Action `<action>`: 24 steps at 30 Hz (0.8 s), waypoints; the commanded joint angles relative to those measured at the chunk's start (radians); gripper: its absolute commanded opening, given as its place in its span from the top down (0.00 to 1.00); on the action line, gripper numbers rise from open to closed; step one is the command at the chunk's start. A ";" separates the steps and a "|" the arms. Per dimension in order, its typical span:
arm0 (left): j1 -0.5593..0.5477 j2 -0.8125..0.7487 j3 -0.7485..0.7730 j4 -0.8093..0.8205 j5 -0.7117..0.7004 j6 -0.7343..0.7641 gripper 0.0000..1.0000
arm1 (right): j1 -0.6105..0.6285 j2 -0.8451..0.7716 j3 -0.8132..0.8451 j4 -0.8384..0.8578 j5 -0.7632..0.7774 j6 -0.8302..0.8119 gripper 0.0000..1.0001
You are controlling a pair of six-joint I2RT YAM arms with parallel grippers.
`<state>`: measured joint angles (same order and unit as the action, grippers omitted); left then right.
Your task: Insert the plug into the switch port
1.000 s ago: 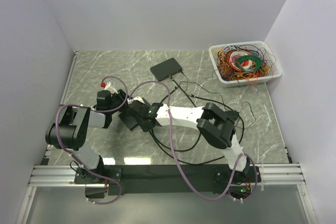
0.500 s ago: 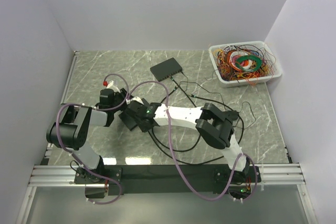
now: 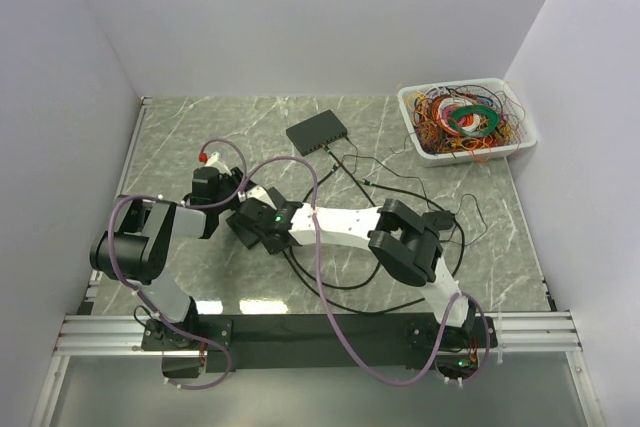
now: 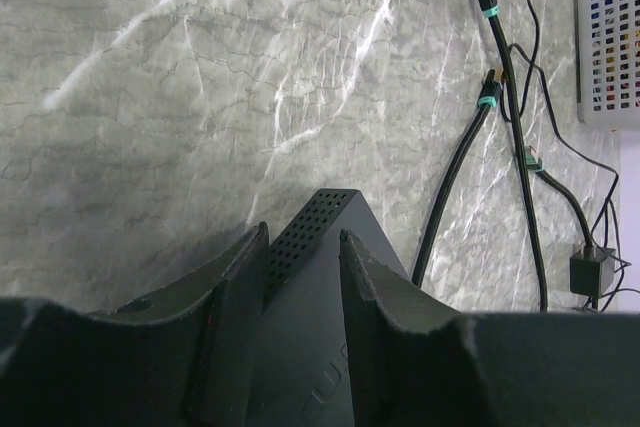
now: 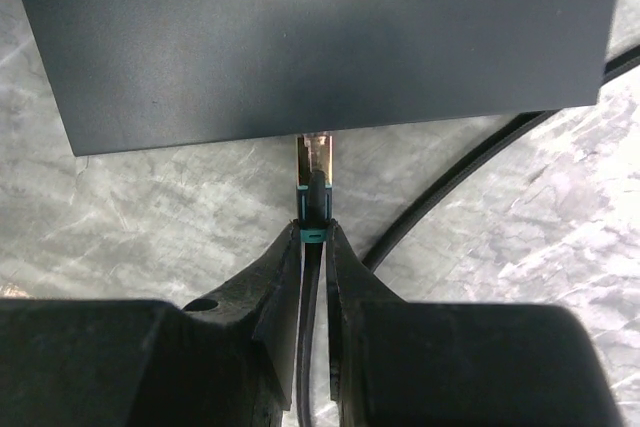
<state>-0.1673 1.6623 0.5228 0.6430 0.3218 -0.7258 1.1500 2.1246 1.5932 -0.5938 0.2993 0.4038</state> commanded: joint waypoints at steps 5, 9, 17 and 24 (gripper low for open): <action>-0.031 0.031 0.013 -0.095 0.045 0.017 0.60 | -0.006 -0.008 0.027 0.147 0.155 0.003 1.00; -0.037 0.037 0.023 -0.108 0.049 0.023 0.60 | -0.006 0.008 0.047 0.146 0.176 -0.014 1.00; -0.044 0.048 0.034 -0.118 0.056 0.034 0.61 | -0.006 0.023 0.057 0.153 0.175 -0.025 1.00; -0.054 0.053 0.040 -0.124 0.057 0.042 0.62 | -0.006 0.005 0.050 0.161 0.182 -0.029 1.00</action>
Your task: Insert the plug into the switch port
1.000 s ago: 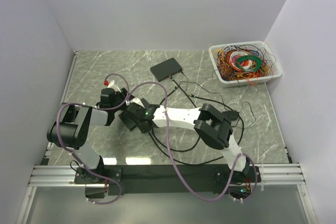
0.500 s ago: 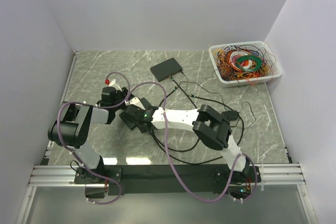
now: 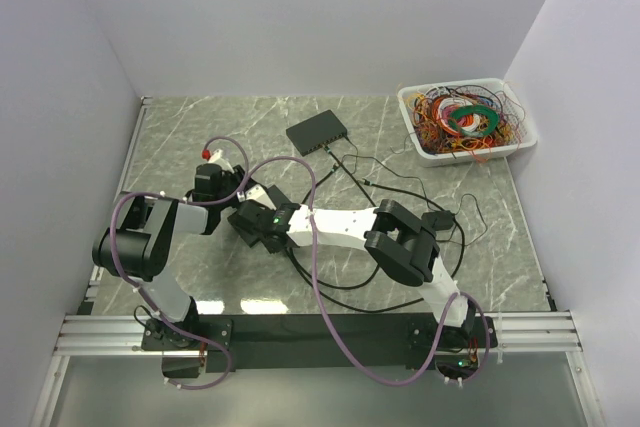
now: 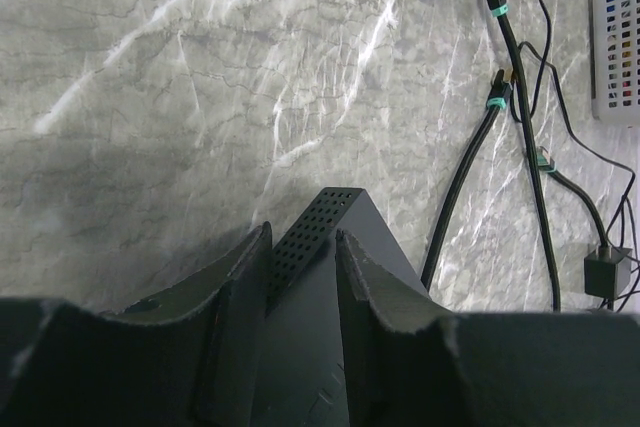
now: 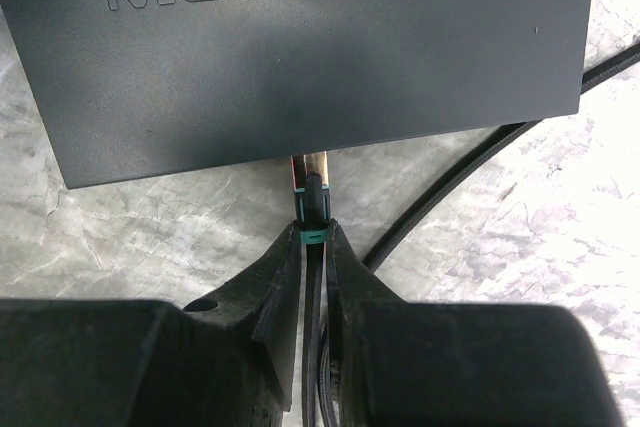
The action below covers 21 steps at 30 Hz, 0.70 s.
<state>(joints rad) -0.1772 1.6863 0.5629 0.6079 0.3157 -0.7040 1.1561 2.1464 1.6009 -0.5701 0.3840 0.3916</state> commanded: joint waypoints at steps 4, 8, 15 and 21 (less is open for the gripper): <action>-0.054 0.027 -0.001 -0.091 0.056 0.018 0.62 | -0.013 -0.028 0.048 0.139 0.104 -0.020 1.00; -0.059 0.026 -0.009 -0.085 0.057 0.015 0.63 | -0.016 -0.034 0.065 0.141 0.105 -0.026 1.00; -0.062 0.027 -0.008 -0.086 0.060 0.018 0.64 | -0.035 -0.049 0.086 0.150 0.102 -0.023 1.00; -0.070 0.038 -0.005 -0.079 0.075 0.020 0.66 | -0.052 -0.034 0.134 0.165 0.093 -0.028 1.00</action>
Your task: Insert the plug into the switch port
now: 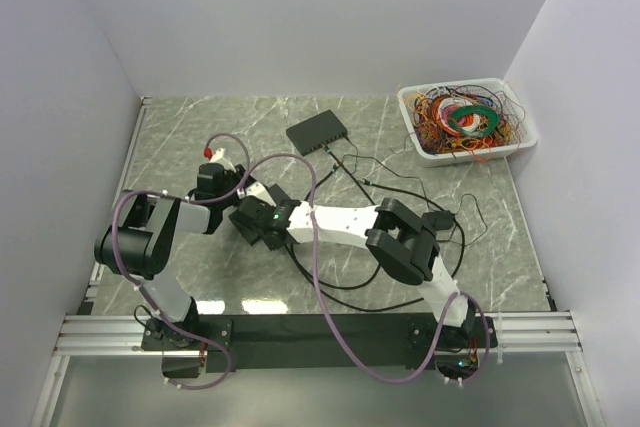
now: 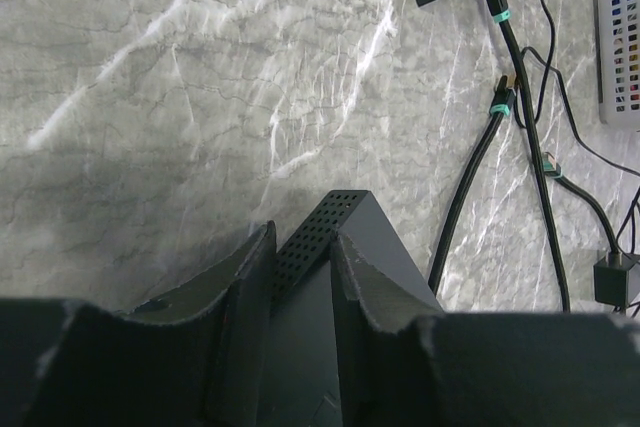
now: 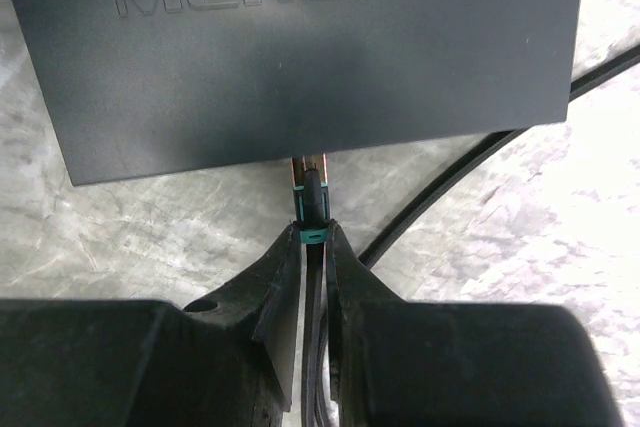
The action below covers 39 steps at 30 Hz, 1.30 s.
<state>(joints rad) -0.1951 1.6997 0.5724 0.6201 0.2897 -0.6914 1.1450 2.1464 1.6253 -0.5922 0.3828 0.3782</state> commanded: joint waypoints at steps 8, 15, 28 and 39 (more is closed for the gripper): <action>-0.060 0.041 -0.013 -0.089 0.114 0.003 0.67 | -0.085 0.018 0.183 0.232 0.041 -0.007 1.00; -0.060 0.052 -0.006 -0.091 0.120 -0.002 0.68 | -0.114 0.064 0.188 0.264 0.001 0.013 1.00; -0.058 -0.006 0.035 -0.186 0.042 -0.002 0.66 | -0.156 0.098 0.165 0.342 -0.064 -0.035 1.00; -0.043 -0.293 0.207 -0.597 -0.357 -0.019 0.44 | -0.251 0.158 0.232 0.350 -0.134 0.016 1.00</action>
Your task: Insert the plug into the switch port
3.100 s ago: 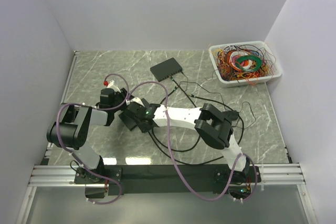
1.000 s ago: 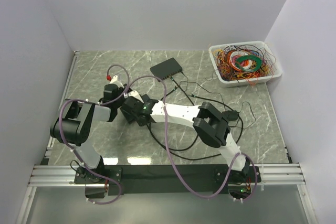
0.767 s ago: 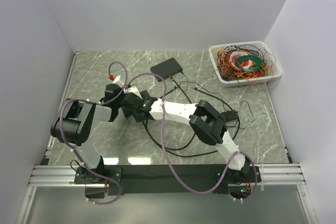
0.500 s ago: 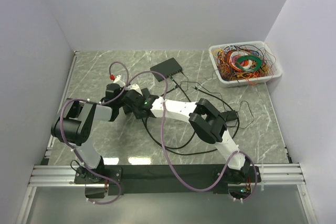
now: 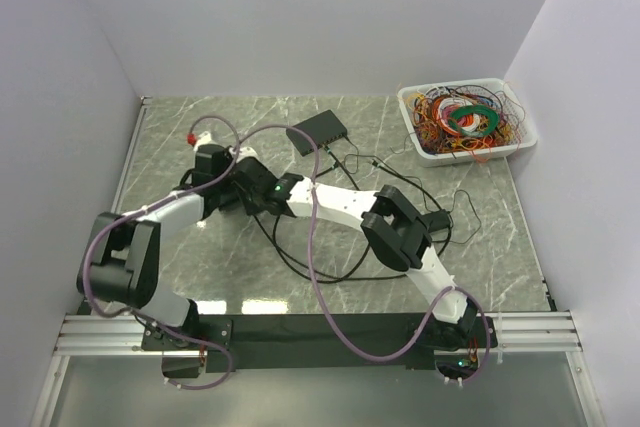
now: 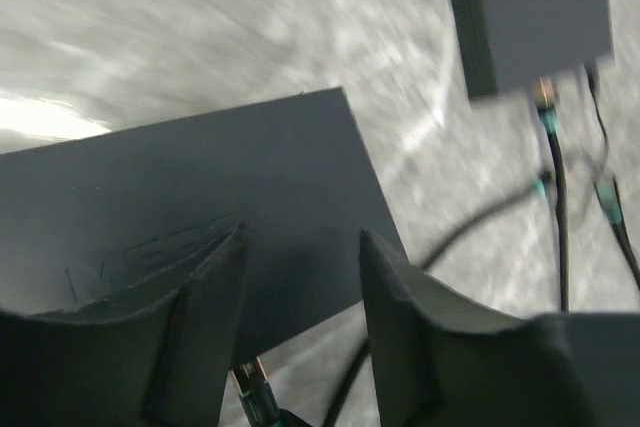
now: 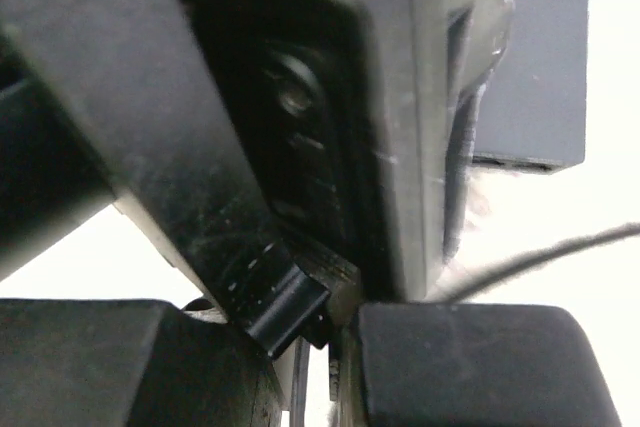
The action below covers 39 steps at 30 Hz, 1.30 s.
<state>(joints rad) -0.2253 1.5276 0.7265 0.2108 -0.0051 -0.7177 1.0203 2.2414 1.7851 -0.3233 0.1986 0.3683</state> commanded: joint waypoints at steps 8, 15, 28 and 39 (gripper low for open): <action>0.015 -0.265 0.123 -0.284 -0.153 0.023 0.25 | -0.173 0.182 0.266 0.026 -0.031 0.041 1.00; 0.046 -0.156 0.182 -0.300 -0.153 0.058 0.21 | -0.172 0.104 0.097 0.119 -0.061 0.073 1.00; 0.101 -0.042 0.139 -0.160 -0.079 0.047 0.25 | -0.163 -0.028 -0.159 0.210 -0.062 0.092 1.00; 0.101 -0.331 0.045 -0.244 -0.087 0.051 0.23 | -0.200 0.190 0.229 0.047 -0.082 0.106 0.88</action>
<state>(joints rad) -0.1268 1.2270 0.8165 -0.0071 -0.1051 -0.6731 0.8413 2.4020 1.9106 -0.2379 0.1219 0.4549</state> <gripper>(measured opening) 0.768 0.172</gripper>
